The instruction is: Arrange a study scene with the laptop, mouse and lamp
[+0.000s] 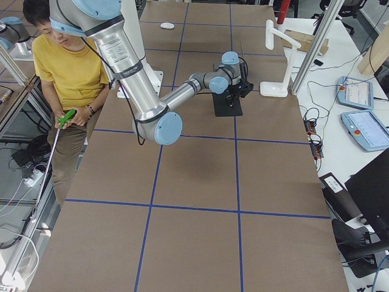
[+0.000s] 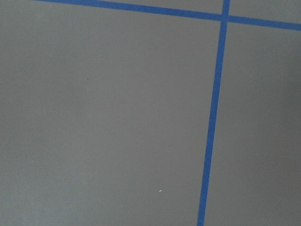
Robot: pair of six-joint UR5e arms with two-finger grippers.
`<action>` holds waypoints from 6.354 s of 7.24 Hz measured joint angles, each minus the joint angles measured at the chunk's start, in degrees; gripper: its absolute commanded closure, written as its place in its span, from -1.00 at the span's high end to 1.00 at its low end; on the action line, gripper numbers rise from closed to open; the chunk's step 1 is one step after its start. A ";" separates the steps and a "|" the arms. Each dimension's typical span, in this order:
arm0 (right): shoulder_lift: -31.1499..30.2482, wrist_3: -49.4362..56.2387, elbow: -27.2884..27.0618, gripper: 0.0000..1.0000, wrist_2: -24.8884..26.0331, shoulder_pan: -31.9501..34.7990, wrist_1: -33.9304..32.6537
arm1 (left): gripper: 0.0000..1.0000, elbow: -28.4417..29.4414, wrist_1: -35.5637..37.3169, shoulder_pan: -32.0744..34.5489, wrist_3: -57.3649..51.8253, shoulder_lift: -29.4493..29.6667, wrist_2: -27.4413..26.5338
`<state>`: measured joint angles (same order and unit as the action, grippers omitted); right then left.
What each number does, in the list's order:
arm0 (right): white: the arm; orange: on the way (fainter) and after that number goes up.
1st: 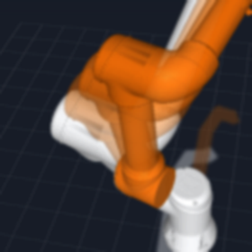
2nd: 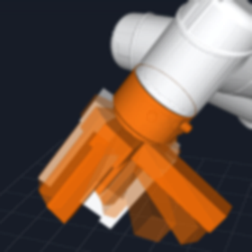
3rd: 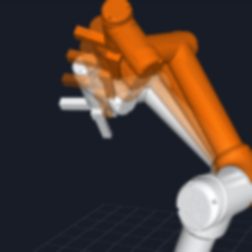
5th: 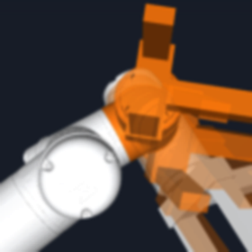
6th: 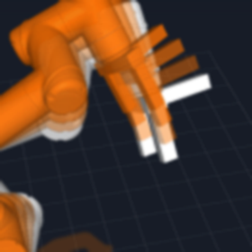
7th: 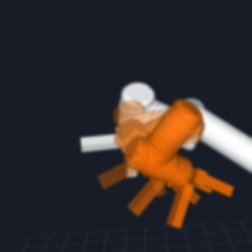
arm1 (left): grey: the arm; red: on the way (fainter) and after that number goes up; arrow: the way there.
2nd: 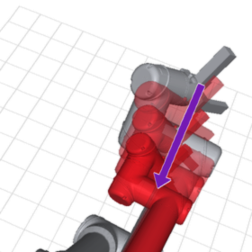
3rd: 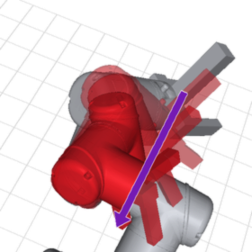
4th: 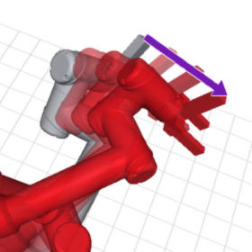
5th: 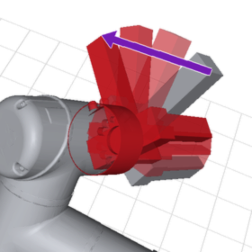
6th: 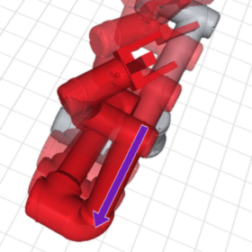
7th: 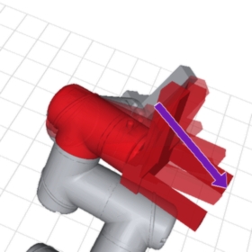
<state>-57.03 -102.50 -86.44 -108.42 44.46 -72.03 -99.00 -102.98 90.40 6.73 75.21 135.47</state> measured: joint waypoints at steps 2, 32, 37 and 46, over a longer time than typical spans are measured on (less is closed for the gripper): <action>-5.00 13.43 -2.74 1.00 -5.96 5.14 -0.15 | 1.00 -0.43 -4.00 -0.24 0.53 0.40 1.65; -35.86 84.04 -5.23 1.00 -22.82 33.15 0.66 | 1.00 -4.22 -32.90 -64.86 42.00 -22.19 -4.81; -35.87 84.05 -5.23 1.00 -22.89 33.15 0.66 | 1.00 -2.09 -32.93 -66.65 41.96 -20.57 -4.79; -35.78 83.96 -5.23 1.00 -22.96 33.15 0.66 | 0.24 -1.11 -32.90 -68.46 41.88 -19.85 -4.86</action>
<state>-92.81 -18.54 -91.67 -131.38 77.61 -71.37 -100.11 -135.88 21.94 48.61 55.36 130.61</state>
